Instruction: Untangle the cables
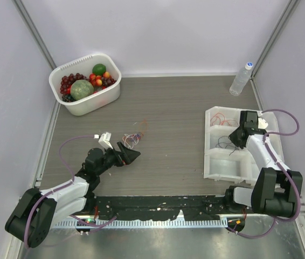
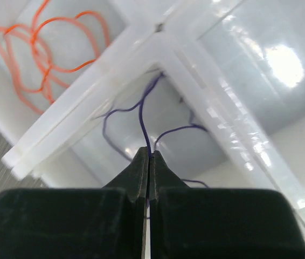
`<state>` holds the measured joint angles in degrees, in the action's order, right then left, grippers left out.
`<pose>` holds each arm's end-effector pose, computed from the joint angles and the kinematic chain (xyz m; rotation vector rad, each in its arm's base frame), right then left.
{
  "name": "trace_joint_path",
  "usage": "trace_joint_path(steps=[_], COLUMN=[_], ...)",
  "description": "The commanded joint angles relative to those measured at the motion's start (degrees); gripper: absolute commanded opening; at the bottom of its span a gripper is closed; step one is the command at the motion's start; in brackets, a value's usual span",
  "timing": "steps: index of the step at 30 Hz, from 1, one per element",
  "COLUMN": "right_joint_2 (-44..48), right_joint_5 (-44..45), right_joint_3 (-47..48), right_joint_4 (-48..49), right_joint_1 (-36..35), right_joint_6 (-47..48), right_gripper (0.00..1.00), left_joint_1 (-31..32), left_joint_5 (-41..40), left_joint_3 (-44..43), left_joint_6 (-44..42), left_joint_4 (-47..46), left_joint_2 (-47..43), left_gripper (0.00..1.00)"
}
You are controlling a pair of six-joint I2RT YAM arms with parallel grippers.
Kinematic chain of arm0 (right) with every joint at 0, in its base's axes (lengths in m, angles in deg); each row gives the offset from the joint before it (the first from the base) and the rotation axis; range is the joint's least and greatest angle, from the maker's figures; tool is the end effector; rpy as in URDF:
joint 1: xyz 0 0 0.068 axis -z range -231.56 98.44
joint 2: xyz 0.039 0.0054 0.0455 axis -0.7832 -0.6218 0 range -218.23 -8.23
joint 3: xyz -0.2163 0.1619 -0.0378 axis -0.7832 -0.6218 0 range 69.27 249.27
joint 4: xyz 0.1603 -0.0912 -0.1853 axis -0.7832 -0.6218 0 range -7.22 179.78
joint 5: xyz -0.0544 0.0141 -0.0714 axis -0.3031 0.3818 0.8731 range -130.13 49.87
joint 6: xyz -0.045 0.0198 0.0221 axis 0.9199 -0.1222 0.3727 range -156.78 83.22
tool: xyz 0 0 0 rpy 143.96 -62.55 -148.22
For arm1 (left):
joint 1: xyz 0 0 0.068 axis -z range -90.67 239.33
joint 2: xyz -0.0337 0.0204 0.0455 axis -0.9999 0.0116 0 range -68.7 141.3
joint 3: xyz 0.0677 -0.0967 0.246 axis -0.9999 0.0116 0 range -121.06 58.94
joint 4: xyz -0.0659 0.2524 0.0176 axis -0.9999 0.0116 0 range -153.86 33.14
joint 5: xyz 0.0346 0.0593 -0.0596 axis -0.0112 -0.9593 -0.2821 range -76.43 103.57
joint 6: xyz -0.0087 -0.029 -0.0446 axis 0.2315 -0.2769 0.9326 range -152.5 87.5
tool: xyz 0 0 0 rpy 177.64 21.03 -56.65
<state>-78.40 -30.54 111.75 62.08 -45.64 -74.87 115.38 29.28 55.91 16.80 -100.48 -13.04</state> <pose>0.2353 -0.0302 0.2113 1.0038 2.3090 0.0145 0.1499 -0.0839 0.1433 -0.1990 1.9976 -1.1373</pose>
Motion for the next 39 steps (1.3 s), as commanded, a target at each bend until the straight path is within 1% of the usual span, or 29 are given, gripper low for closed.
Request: trace_joint_path(steps=[1,3,7,11,12,14,16,17,18,19,20,22,26,28,30,32,33,34,35,36,37,38,39], right_joint_2=[-3.21,-5.14,-9.97,-13.67,-13.85,-12.98,-8.69,-5.01,-3.50,-0.61,0.29,3.01,6.88,9.33,11.71,14.26,15.40,15.76,16.20,16.47,16.64,16.56,16.21], right_joint_5=[3.51,2.72,0.26,-0.79,-2.19,-5.52,-6.50,-6.60,-6.51,-5.99,-5.81,-5.28,-5.63,-5.63,-10.78,-15.27,-16.25,-17.22,-17.32,-17.06,-16.88,-17.14,-17.66], right_joint_3=[0.67,1.29,2.69,4.63,4.89,5.86,4.55,3.41,3.14,3.14,3.57,4.89,7.61,9.02,9.64,9.29,8.94,8.15,7.54,6.14,5.08,2.63,1.30], right_joint_4=[-2.00,-1.74,2.74,3.09,3.18,2.92,4.23,4.85,5.03,4.16,3.10,-0.58,-4.72,-6.13,-6.49,-5.27,-4.47,-2.72,-0.10,1.50,5.34,7.55,12.97], right_joint_1=[2.17,2.17,2.17,2.17,2.17,2.09,1.82,1.74,1.73,1.73,1.73,1.73,1.38,1.03,-0.36,-3.69,-5.54,-10.26,-12.39,-17.38,-19.69,-24.15,-26.11], right_joint_6=[-4.89,-4.89,-2.61,-0.59,1.42,5.37,7.40,8.02,8.55,9.25,9.69,10.92,13.56,14.09,15.49,15.59,15.24,13.84,13.04,10.77,9.45,6.82,5.14], right_gripper=[0.01,0.01,0.01,0.01,0.01,0.09,0.18,0.30,0.41,0.45,0.50,0.56,0.61,0.64,0.64,0.65,0.66,0.66,0.66,0.66,0.66,0.66,0.65], left_joint_1=[0.15,0.15,0.15,0.15,0.15,0.15,0.15,0.15,0.15,0.15,0.15,0.15,0.15,0.06,0.06,0.06,0.06,-0.03,-0.03,-0.11,-0.20,-0.20,-0.46], left_joint_5=[0.82,0.73,0.64,0.64,0.64,0.73,0.82,0.82,0.82,0.82,0.82,0.99,2.31,4.58,7.40,6.98,5.67,3.48,1.11,-1.44,-3.81,-6.97,-9.79], left_joint_3=[-0.75,-0.75,-0.67,-0.66,-0.66,-0.66,-0.66,-0.66,-0.66,-0.75,-0.84,-1.01,-1.37,-2.07,-4.78,-7.59,-9.17,-10.76,-12.34,-14.27,-16.11,-18.13,-20.33], left_joint_6=[-0.34,-0.34,-0.34,-0.34,-0.34,-0.43,-0.52,-0.52,-0.52,-0.61,-0.69,-0.69,-0.35,0.44,1.41,2.29,2.29,1.95,0.98,-0.33,-2.78,-4.37,-5.34], left_joint_4=[-2.49,-2.58,-2.49,-2.40,-2.49,-2.58,-2.75,-2.67,-2.67,-2.67,-2.58,-2.40,-3.01,-3.11,0.91,7.41,11.44,14.96,19.26,22.70,26.56,30.17,34.82], left_joint_2=[-0.11,-0.29,-0.29,-0.29,-0.29,-0.20,-0.29,-0.20,-0.29,-0.29,-0.11,0.15,0.85,1.12,0.42,-1.77,-3.43,-5.54,-7.21,-8.71,-9.51,-9.78,-9.34], left_gripper=[0.93,0.93,0.93,0.93,0.93,0.93,0.93,0.93,0.93,0.93,0.93,0.93,0.94,0.94,0.94,0.94,0.94,0.94,0.94,0.94,0.93,0.93,0.93])
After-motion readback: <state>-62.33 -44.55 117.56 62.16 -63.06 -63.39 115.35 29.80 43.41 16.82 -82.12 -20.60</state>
